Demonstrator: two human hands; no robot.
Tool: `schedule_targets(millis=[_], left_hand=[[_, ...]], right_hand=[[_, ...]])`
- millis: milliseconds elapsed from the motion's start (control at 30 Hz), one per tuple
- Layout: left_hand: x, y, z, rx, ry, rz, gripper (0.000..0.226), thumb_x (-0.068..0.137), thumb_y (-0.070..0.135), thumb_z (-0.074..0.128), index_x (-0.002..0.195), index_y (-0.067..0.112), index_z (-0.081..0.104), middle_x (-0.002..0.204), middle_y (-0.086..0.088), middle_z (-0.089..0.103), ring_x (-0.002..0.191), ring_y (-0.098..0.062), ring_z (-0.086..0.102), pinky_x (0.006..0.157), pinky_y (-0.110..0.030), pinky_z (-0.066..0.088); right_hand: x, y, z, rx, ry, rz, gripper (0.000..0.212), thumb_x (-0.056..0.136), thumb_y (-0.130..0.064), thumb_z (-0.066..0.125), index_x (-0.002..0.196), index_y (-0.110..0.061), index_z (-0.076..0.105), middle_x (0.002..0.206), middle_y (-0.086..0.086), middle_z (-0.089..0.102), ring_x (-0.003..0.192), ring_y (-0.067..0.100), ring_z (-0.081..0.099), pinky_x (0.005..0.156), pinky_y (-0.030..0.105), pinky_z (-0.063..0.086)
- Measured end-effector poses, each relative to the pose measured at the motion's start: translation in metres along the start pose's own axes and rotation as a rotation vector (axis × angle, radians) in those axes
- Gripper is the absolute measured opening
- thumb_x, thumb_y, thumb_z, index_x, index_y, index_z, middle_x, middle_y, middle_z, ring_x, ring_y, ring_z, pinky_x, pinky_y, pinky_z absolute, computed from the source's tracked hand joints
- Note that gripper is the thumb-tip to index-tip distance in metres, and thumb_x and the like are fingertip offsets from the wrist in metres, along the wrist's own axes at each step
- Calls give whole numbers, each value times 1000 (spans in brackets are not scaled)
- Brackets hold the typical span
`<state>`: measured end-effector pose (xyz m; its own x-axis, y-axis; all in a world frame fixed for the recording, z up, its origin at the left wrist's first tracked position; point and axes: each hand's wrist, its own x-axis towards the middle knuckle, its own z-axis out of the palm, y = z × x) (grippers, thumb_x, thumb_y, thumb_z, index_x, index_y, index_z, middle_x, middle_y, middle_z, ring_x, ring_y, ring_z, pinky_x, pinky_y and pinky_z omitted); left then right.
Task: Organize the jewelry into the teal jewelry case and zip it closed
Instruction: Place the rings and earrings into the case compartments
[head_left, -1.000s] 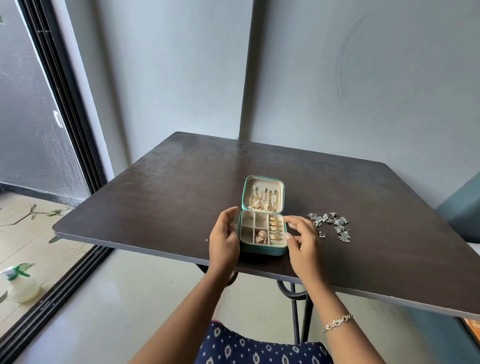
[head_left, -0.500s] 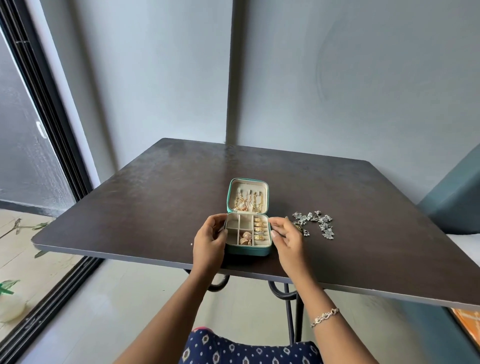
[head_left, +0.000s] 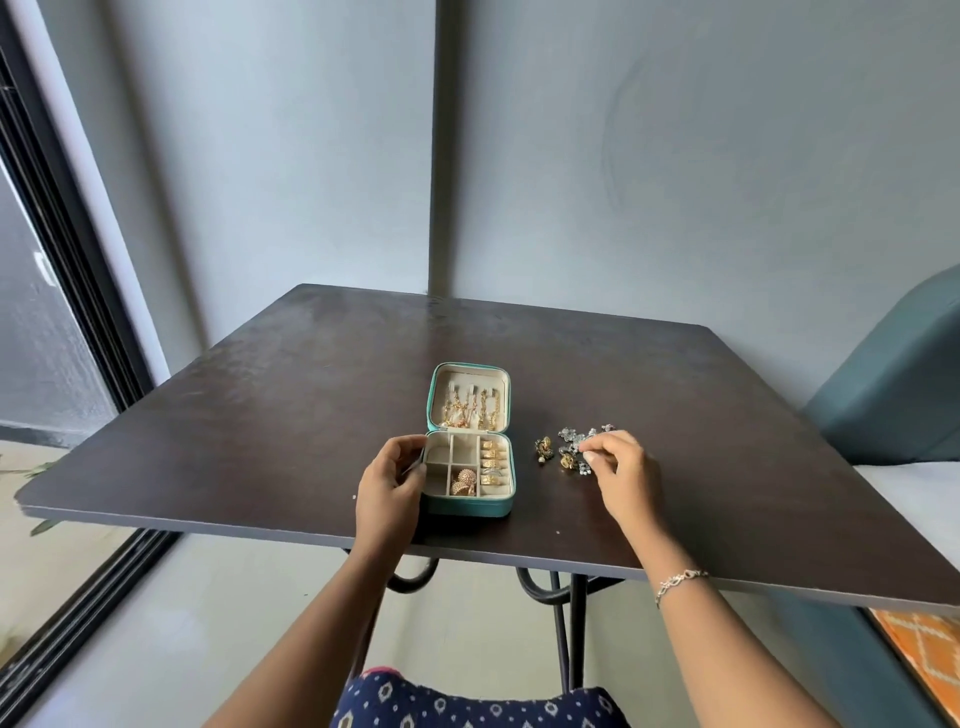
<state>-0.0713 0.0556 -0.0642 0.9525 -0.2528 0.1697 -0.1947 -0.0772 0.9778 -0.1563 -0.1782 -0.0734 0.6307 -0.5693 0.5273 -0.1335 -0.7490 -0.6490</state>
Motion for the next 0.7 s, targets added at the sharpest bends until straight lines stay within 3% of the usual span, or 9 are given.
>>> schedule_targets(millis=[100,200,300,433,700], left_hand=[[-1,0,0,6,-4,-5,26,89,-2,49,108,12,61,104,-2,67,99,-17,62,90,-40,51],[0,1,0,6,-9,-10,25,90,0,49,108,12,60,104,-2,66,99,-17,62,90,-40,51],[0,0,0,10,-11,-8,25,90,0,49,109,12,60,106,-3,66,100,-17,62,91,-42,51],[1,-1,0,4,-20,-11,25,90,1,49,109,13,60,109,-3,65,102,-18,61,91,-43,51],[2,-2,0,-3,-25,-4,24,90,1,49,107,15,60,107,-3,65,101,-18,61,90,-42,51]], right_hand=[[3,-2,4,-37,-30,-64,8,76,-3,69,83,-6,72,86,9,64,75,21,59,69,13,33],[3,-1,8,-149,-113,-156,24,70,-13,77,93,-10,72,89,9,63,87,23,54,81,20,32],[3,-1,9,-217,-175,-170,28,69,-10,76,97,-12,71,89,10,61,91,30,52,86,34,38],[2,-3,8,-241,-175,-201,24,70,0,71,91,-11,71,84,10,62,85,31,53,81,38,42],[-1,-4,7,-226,-97,-215,19,73,5,62,80,-11,68,79,7,62,77,28,57,69,29,42]])
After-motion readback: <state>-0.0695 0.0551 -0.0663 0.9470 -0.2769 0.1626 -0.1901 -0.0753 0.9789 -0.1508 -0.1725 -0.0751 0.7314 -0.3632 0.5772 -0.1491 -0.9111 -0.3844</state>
